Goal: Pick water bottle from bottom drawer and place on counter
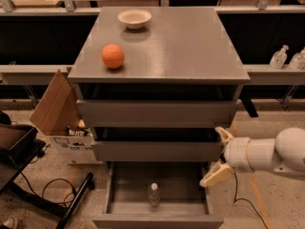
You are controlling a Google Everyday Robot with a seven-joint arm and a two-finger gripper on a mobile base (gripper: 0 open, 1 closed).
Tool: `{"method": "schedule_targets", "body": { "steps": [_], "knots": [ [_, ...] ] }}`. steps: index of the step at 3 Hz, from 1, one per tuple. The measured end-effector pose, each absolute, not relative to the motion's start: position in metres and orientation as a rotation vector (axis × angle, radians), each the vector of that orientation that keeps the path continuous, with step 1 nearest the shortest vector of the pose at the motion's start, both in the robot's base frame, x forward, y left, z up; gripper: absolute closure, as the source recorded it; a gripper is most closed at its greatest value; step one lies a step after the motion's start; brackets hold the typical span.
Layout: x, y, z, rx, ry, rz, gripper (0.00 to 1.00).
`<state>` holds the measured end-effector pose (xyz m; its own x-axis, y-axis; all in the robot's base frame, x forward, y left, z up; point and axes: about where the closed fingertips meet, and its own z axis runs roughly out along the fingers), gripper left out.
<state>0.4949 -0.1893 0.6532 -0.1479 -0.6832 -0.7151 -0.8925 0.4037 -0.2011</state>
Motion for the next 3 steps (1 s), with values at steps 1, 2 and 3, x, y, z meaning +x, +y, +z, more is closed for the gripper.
{"method": "schedule_targets", "body": {
  "steps": [1,2,3],
  "knots": [
    [0.480,-0.168,0.575,-1.263,1.872,0.477,0.00],
    [0.474,-0.145,0.509,-1.206,1.823,0.572,0.00],
    [0.473,-0.118,0.442,-1.163,1.810,0.696,0.00]
  ]
}}
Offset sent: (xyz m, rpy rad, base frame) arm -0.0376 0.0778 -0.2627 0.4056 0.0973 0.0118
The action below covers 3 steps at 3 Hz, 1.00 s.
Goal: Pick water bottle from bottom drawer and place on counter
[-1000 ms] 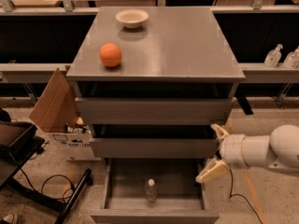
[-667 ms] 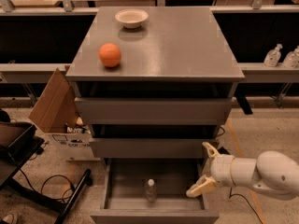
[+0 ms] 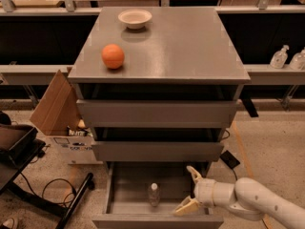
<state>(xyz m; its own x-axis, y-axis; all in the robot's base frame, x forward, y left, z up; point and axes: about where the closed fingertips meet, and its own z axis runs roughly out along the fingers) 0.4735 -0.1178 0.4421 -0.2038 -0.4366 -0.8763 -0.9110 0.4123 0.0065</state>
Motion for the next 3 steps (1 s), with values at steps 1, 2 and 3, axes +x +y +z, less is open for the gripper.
{"method": "schedule_targets", "body": {
  "steps": [1,2,3],
  "knots": [
    [0.463,-0.106,0.419,-1.129,1.821,0.757,0.00],
    [0.464,-0.106,0.421,-1.131,1.820,0.754,0.00],
    [0.478,-0.097,0.399,-1.126,1.798,0.770,0.00]
  ]
}}
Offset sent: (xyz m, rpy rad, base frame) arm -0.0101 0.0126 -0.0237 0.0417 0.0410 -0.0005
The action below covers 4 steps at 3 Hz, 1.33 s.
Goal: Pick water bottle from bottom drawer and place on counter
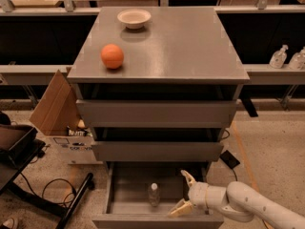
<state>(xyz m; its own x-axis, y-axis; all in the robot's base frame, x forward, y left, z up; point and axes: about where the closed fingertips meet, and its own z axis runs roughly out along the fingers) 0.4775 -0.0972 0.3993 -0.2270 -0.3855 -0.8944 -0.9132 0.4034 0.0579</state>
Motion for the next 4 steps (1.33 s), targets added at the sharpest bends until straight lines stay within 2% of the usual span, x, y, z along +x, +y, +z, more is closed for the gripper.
{"method": "schedule_targets", "body": {
  "steps": [2,4],
  "knots": [
    [0.526,-0.067,0.294,-1.181,1.728,0.829,0.00],
    [0.545,-0.041,0.221,-1.173,1.687,0.900,0.00]
  ]
}}
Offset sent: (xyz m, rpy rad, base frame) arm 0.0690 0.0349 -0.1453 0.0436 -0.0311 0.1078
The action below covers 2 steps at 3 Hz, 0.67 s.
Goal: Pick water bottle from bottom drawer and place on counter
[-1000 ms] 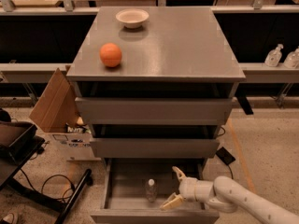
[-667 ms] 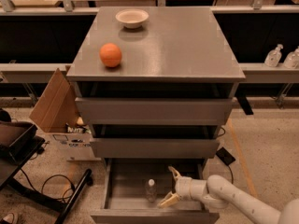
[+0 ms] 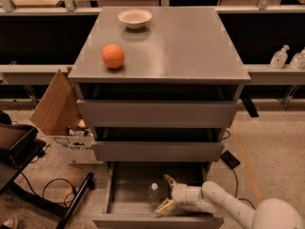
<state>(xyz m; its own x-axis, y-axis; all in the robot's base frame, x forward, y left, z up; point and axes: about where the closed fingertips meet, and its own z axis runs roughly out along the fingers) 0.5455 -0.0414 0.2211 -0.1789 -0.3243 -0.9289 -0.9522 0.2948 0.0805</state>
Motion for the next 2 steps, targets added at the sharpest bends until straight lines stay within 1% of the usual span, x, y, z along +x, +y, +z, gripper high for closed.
{"method": "schedule_targets", "body": {
  "steps": [1,2],
  "knots": [
    [0.554,-0.027,0.196,-1.147,1.675,0.939,0.18],
    [0.563,-0.008,0.190,-1.121,1.680,0.996,0.43]
  ]
}}
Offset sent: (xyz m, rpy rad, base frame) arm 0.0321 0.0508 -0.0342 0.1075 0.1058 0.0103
